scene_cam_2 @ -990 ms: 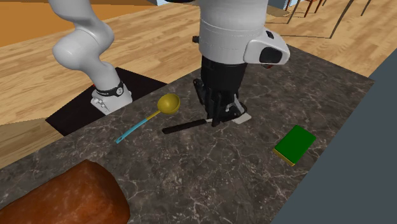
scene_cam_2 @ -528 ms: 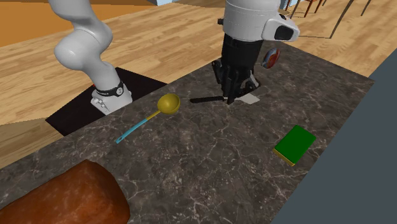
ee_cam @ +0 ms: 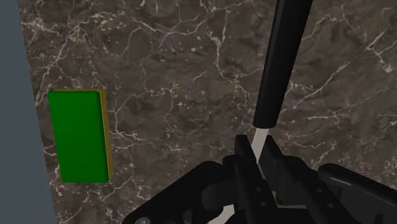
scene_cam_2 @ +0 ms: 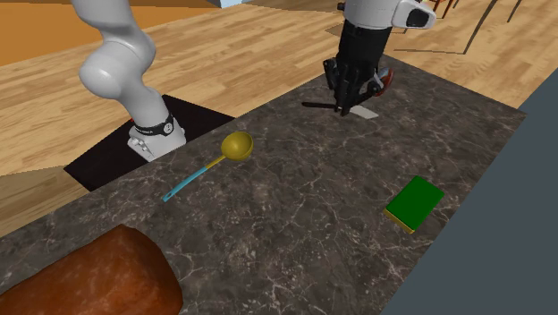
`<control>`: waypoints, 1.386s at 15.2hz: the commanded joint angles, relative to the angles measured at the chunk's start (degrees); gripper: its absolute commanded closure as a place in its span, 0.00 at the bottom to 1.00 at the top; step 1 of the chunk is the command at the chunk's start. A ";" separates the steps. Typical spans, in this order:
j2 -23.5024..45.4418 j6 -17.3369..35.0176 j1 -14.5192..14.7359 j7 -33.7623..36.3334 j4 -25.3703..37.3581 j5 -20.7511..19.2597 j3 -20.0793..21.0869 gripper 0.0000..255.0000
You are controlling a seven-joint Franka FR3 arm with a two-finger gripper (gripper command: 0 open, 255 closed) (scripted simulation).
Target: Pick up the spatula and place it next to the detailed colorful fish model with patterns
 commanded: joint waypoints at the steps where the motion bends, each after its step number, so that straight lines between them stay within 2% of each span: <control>1: 1.24 -0.96 1.37 2.48 2.07 0.25 1.04 1.00; 7: 6.13 -3.39 5.09 8.94 9.06 1.03 3.74 1.00; 10: 10.00 -5.39 7.10 12.46 14.77 1.52 5.12 1.00; 21: 10.34 2.92 7.33 12.64 6.77 1.59 5.24 1.00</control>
